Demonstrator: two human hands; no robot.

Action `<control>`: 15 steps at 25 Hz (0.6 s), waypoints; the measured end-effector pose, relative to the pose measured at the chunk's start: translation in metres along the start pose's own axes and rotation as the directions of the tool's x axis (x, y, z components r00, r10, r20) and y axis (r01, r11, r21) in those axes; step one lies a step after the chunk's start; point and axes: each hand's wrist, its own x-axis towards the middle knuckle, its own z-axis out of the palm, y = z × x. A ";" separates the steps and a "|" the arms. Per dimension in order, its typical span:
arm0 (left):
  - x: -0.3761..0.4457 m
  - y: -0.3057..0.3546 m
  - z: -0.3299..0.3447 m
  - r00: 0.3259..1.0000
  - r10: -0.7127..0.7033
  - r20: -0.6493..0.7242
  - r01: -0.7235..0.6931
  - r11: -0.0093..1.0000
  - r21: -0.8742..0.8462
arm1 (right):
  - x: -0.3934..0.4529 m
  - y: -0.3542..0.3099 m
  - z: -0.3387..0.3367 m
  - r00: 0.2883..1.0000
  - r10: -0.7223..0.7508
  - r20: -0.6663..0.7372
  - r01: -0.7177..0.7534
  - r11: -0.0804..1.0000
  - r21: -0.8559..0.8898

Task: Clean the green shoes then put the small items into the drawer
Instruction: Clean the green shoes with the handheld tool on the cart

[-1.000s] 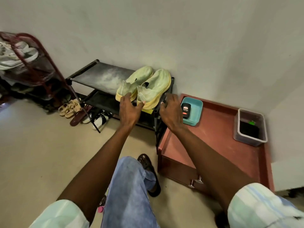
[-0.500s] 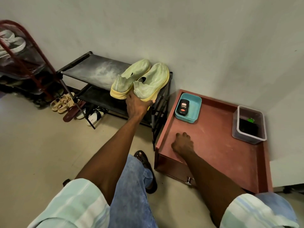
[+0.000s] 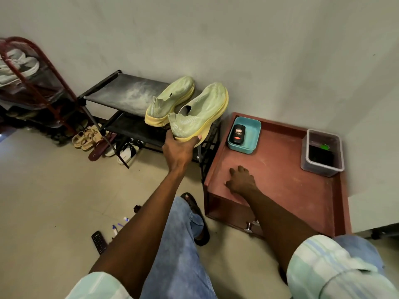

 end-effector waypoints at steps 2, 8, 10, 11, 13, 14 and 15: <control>-0.027 -0.004 -0.007 0.998 0.020 0.051 -0.019 0.999 -0.034 | -0.012 0.009 -0.006 0.999 -0.023 -0.039 0.031 0.977 0.212; -0.097 -0.024 0.015 0.946 0.048 0.321 -0.079 0.993 0.084 | -0.077 0.100 -0.022 0.866 0.405 -0.294 -0.126 0.744 0.656; -0.110 -0.031 0.031 0.872 0.066 0.485 -0.151 0.979 0.138 | -0.102 0.131 -0.027 0.758 0.535 -0.372 -0.139 0.691 0.710; -0.115 -0.034 0.040 0.822 0.073 0.565 -0.202 0.965 0.169 | -0.114 0.142 -0.026 0.719 0.553 -0.421 -0.134 0.704 0.697; -0.121 -0.038 0.060 0.710 0.062 0.701 -0.298 0.929 0.219 | -0.135 0.162 -0.016 0.702 0.493 -0.514 -0.120 0.794 0.596; -0.122 -0.039 0.070 0.663 0.041 0.747 -0.324 0.916 0.237 | -0.142 0.169 -0.009 0.723 0.433 -0.538 -0.123 0.847 0.517; -0.121 -0.040 0.080 0.629 0.022 0.777 -0.335 0.910 0.246 | -0.144 0.175 -0.002 0.752 0.378 -0.541 -0.129 0.888 0.442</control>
